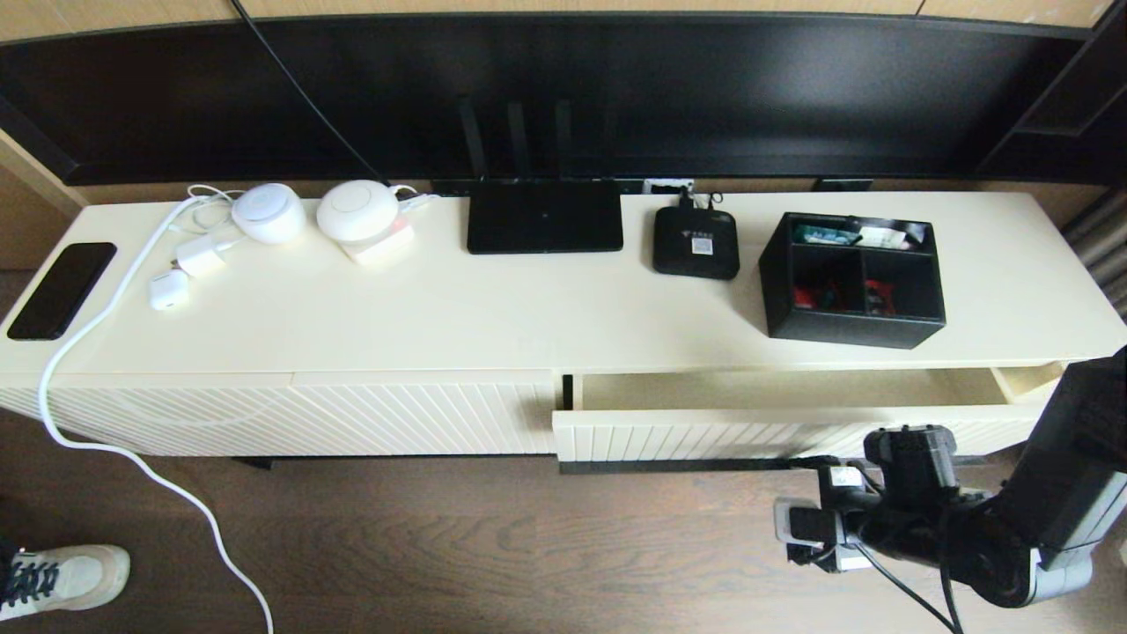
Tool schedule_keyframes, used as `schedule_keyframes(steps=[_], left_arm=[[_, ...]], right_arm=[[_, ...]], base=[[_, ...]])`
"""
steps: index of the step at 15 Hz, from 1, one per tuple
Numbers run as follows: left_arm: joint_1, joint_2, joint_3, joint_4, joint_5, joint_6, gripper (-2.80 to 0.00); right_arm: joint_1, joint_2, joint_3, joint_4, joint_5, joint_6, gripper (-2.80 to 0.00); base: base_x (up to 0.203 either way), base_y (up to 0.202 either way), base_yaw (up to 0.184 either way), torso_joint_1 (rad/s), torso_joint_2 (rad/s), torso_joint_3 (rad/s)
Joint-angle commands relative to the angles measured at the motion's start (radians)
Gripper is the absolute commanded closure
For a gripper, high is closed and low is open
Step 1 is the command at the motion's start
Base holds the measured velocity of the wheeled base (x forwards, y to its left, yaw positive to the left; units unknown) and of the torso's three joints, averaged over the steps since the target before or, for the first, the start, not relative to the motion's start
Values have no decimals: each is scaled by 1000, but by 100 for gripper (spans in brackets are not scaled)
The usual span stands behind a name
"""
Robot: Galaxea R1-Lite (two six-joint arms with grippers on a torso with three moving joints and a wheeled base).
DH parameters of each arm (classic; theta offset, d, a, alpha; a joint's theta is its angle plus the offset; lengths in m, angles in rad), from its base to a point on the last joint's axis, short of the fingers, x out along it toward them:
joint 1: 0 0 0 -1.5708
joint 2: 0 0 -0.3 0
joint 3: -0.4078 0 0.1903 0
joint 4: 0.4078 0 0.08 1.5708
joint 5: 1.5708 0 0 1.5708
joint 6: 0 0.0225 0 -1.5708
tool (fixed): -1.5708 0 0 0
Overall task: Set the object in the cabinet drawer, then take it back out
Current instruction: Open the drawer
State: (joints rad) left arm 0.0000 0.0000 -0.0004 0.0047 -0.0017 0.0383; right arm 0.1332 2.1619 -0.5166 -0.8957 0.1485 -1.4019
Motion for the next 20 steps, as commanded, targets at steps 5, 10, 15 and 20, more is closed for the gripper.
schedule_keyframes(steps=[5, 10, 15, 20], left_arm=[[0, 0, 0, 0, 0, 0, 0], [0, 0, -1, 0, 0, 0, 0], [0, 1, 0, 0, 0, 0, 0], [0, 0, 0, 0, 0, 0, 0]], right_arm=[[4, -148, 176, 3, 22, -10, -280], [6, -370, 258, 41, 24, -8, -280], [4, -717, 265, 363, 49, -4, 0], [7, -1063, 196, 814, 58, 107, 0]], base=[[0, 0, 0, 0, 0, 0], [0, 0, 0, 0, 0, 0], [0, 0, 0, 0, 0, 0], [0, 0, 0, 0, 0, 0]])
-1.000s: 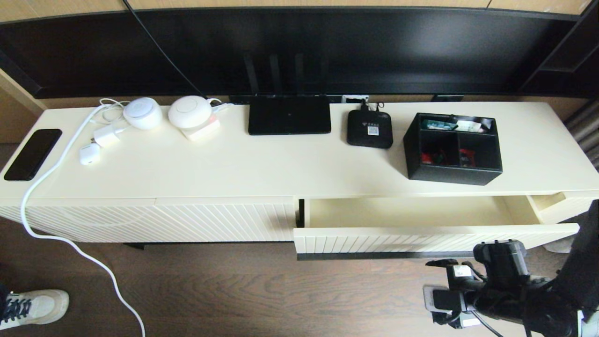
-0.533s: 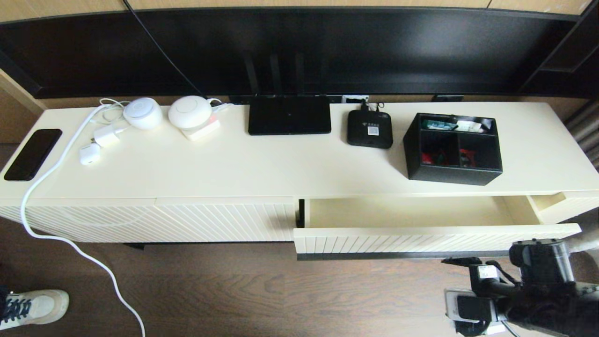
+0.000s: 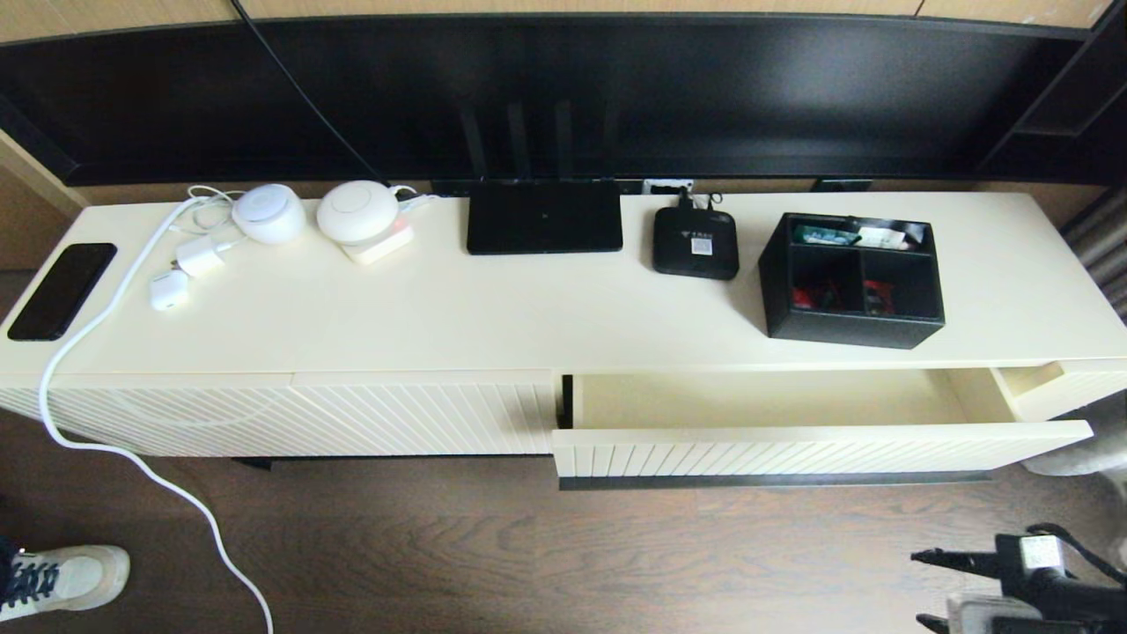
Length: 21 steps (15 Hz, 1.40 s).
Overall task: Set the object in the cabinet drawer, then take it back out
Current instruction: Open the drawer
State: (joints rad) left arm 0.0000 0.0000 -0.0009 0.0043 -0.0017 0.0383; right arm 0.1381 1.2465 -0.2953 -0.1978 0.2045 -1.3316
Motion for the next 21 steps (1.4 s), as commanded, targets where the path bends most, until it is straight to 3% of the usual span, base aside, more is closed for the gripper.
schedule_keyframes(steps=[1, 3, 8, 12, 14, 16, 21], left_arm=[[0, 0, 1, 0, 0, 0, 0], [0, 0, 0, 0, 0, 0, 0], [0, 0, -1, -1, 0, 0, 0], [0, 0, 1, 0, 0, 0, 0], [0, 1, 0, 0, 0, 0, 0], [0, 1, -1, 0, 0, 0, 0], [0, 0, 1, 0, 0, 0, 0]], right_arm=[[3, -186, -78, 196, 1, 122, 0], [2, -199, -207, 306, 1, 301, 0], [2, -29, -538, 566, -11, 899, 0], [3, 146, -627, 591, -36, 1178, 0], [3, 216, -681, 591, -38, 1301, 0], [4, 270, -738, 589, -40, 1371, 0], [6, 372, -782, 521, -64, 1382, 0]], base=[[0, 0, 0, 0, 0, 0], [0, 0, 0, 0, 0, 0], [0, 0, 0, 0, 0, 0], [0, 0, 0, 0, 0, 0], [0, 0, 0, 0, 0, 0], [0, 0, 0, 0, 0, 0], [0, 0, 0, 0, 0, 0]])
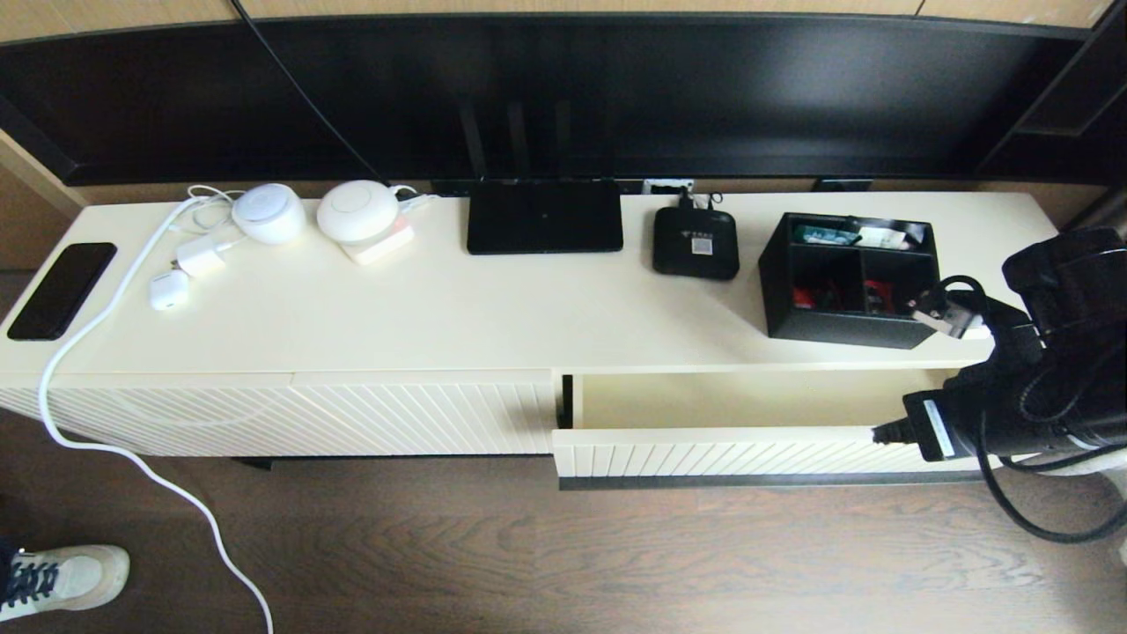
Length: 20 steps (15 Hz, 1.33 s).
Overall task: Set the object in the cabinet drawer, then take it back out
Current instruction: Open the drawer
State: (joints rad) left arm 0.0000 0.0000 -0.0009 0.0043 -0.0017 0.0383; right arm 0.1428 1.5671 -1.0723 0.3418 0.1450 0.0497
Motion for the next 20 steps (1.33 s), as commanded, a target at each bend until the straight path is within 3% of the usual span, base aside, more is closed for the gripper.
schedule_keyframes(steps=[1, 5, 13, 16, 20], left_arm=[[0, 1, 1, 0, 0, 0, 0], [0, 0, 1, 0, 0, 0, 0], [0, 1, 1, 0, 0, 0, 0], [0, 0, -1, -1, 0, 0, 0], [0, 0, -1, 0, 0, 0, 0]], right_arm=[[6, 76, -4, -51, -26, 1, 0], [22, 153, -27, -140, -131, 0, 0], [36, 204, -109, -165, -142, -2, 0], [54, 221, -97, -163, -192, -2, 0], [81, 204, -98, -58, -202, 3, 0]], base=[[0, 0, 0, 0, 0, 0], [0, 0, 0, 0, 0, 0], [0, 0, 0, 0, 0, 0], [0, 0, 0, 0, 0, 0], [0, 0, 0, 0, 0, 0]])
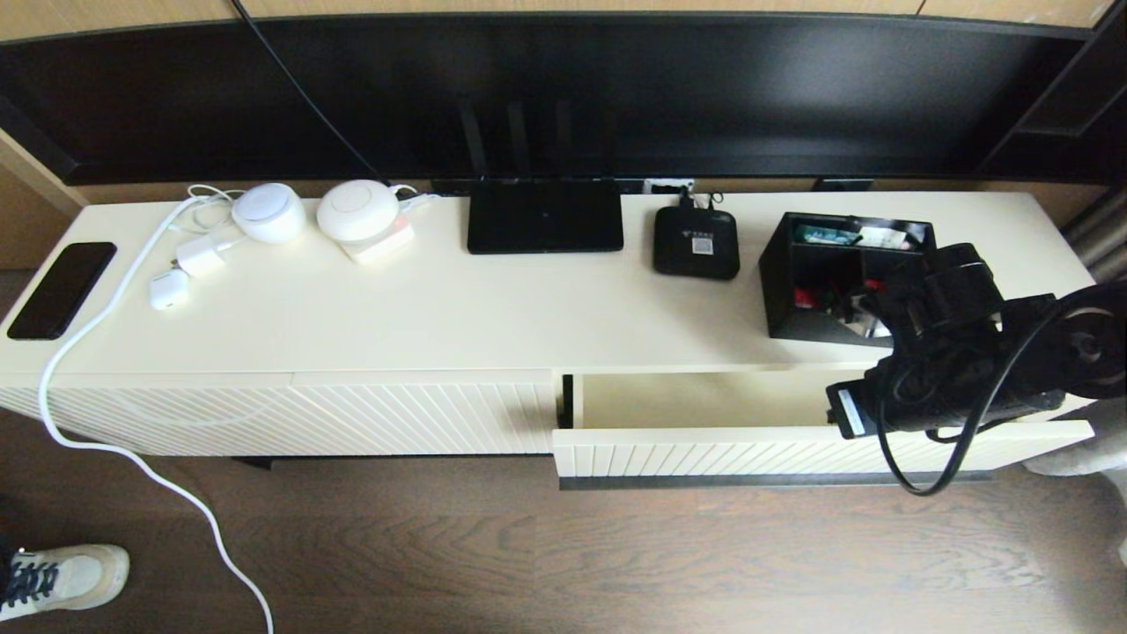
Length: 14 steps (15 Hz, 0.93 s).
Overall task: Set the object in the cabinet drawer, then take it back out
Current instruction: Open the drawer
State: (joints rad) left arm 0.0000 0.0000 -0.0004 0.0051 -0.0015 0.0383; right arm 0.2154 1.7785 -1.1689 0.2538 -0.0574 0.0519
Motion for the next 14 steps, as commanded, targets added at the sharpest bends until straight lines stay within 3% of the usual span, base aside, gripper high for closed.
schedule_keyframes(steps=[1, 3, 14], left_arm=[[0, 1, -1, -1, 0, 0, 0], [0, 1, -1, -1, 0, 0, 0], [0, 2, 0, -1, 0, 0, 0]], right_arm=[[17, -9, -7, 74, 1, 20, 0], [31, -15, -24, 121, 1, 72, 0], [53, -77, 103, 162, 1, 71, 0]], base=[[0, 0, 0, 0, 0, 0], [0, 0, 0, 0, 0, 0], [0, 0, 0, 0, 0, 0]])
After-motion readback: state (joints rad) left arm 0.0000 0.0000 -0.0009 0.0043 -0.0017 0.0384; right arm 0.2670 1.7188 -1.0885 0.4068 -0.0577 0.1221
